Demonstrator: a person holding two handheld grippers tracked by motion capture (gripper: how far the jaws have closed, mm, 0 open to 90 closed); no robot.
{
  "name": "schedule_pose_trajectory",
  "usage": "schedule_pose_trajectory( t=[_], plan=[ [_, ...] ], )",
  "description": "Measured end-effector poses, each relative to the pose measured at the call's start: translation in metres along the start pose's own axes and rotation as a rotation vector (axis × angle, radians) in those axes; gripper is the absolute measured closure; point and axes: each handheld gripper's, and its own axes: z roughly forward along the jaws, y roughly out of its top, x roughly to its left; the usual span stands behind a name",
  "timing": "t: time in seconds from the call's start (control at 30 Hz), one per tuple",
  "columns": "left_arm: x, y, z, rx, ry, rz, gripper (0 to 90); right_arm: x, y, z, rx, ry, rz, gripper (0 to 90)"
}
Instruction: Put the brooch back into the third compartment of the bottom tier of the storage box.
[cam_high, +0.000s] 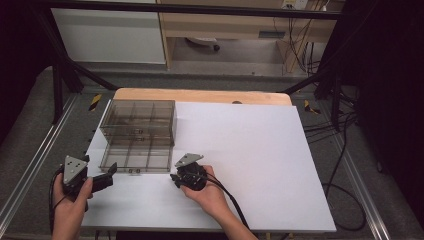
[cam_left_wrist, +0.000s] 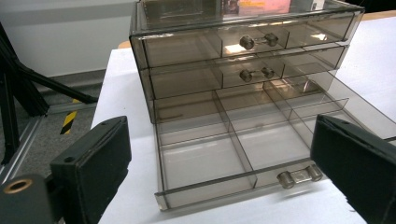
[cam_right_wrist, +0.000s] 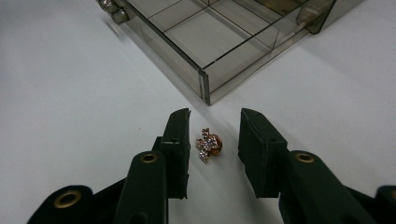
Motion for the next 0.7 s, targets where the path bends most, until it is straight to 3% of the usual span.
schedule_pose_trajectory(
  t=[0.27, 0.5, 0.7],
  plan=[
    [-0.0024, 0.0009, 0.0009, 0.0, -0.008, 0.009, 5.3, 0.0006, -0.0025, 0.0021, 0.003, 0.012, -0.006, 67.2],
    [0.0026, -0.0011, -0.0013, 0.0, -0.005, -0.006, 5.3, 0.003, -0.0027, 0.0023, 0.011, -0.009, -0.043, 70.3],
    [0.0039, -0.0011, 0.002, 0.008, -0.005, -0.013, 5.6, 0.002, -0.0022, 0.002, 0.017, -0.014, -0.039, 76.8]
  ],
)
